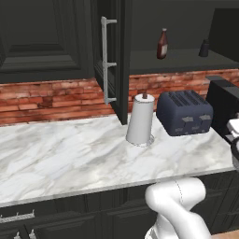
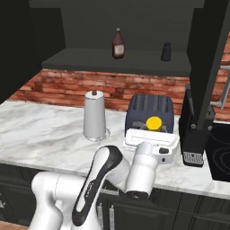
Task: Collect the turmeric, ketchup, and shaker from the cabinet and place them next to the stove.
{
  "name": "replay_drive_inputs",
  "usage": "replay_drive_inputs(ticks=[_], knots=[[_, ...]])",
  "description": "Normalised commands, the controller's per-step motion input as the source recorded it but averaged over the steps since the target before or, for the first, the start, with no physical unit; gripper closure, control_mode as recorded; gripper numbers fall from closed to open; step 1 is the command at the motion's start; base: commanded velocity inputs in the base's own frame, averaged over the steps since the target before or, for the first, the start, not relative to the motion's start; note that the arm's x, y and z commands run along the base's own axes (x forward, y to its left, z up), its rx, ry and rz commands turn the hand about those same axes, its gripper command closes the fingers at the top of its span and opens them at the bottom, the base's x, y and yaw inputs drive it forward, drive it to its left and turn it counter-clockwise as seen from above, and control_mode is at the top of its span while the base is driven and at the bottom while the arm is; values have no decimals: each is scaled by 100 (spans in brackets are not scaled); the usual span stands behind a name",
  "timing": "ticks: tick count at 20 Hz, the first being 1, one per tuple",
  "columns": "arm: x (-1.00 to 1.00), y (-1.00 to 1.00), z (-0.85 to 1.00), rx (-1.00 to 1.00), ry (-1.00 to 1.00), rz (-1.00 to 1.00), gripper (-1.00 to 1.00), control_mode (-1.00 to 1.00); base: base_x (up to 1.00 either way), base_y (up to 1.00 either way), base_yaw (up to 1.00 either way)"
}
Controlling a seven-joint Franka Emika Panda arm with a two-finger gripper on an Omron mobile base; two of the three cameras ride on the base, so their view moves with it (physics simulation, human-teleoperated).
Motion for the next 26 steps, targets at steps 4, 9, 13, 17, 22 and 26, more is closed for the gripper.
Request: replay_drive_inputs(ticks=[4, 9, 13, 17, 22, 26], knots=[[0, -42, -56, -12, 0, 4, 100, -100, 0, 0, 0], [0, -68, -36, -3, 0, 9, 100, -100, 0, 0, 0], [2, -74, -23, 0, 3, 9, 100, -100, 0, 0, 0], [6, -53, -44, -4, 11, 9, 100, -100, 0, 0, 0], [8, -47, -57, -5, 8, 9, 100, -100, 0, 0, 0], [18, -58, -37, 0, 7, 6, 100, -100, 0, 0, 0]])
